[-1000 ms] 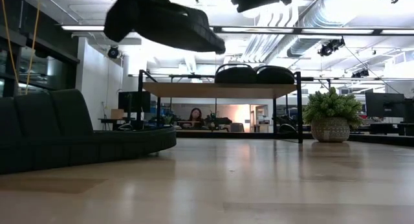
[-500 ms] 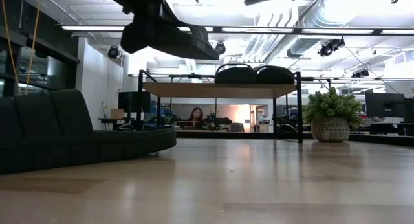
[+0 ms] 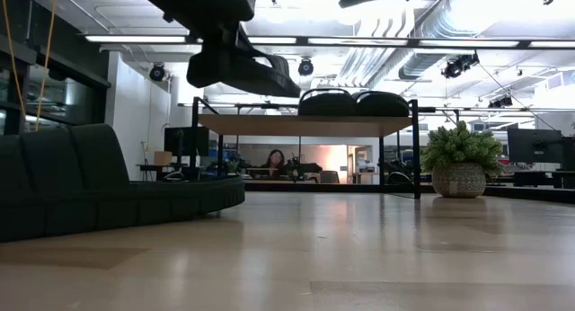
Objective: Pick and place slides into the shelf
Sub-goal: Put the black slipper on the shelf
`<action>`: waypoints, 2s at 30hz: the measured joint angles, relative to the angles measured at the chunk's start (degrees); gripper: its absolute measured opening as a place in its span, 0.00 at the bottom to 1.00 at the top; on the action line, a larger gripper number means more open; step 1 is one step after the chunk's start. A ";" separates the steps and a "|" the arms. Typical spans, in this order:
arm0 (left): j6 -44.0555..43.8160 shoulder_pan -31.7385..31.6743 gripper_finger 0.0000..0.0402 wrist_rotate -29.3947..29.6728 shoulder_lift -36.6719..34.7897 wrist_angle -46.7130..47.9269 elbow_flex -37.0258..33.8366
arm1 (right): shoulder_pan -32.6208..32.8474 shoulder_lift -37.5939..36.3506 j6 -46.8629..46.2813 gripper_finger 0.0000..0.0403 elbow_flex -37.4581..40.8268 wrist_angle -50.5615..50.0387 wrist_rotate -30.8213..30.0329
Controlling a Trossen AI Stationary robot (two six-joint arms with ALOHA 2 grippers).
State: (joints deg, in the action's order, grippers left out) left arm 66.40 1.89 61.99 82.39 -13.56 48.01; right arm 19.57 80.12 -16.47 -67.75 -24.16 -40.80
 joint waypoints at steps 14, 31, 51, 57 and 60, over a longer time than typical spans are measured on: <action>-0.66 -5.81 0.03 -4.30 0.02 0.11 2.62 | 0.00 0.00 -0.06 0.35 0.00 0.00 0.02; -4.20 -8.55 0.02 -7.43 1.73 3.33 2.73 | 0.00 0.02 -0.59 0.35 0.00 0.02 0.62; -3.61 -9.95 0.02 -7.15 10.25 -0.59 9.09 | 0.00 0.04 -0.55 0.35 0.00 0.01 0.70; -5.29 -8.15 0.04 -8.31 10.25 1.66 11.36 | 0.00 0.04 -0.58 0.35 0.00 0.02 0.70; -6.24 -7.74 0.04 -8.60 10.25 2.76 11.39 | -0.02 0.04 -0.59 0.35 0.00 0.02 0.70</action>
State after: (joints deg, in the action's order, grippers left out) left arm 60.16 -5.85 53.39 92.64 -10.80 59.40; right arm 19.55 80.16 -17.06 -67.75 -24.14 -40.10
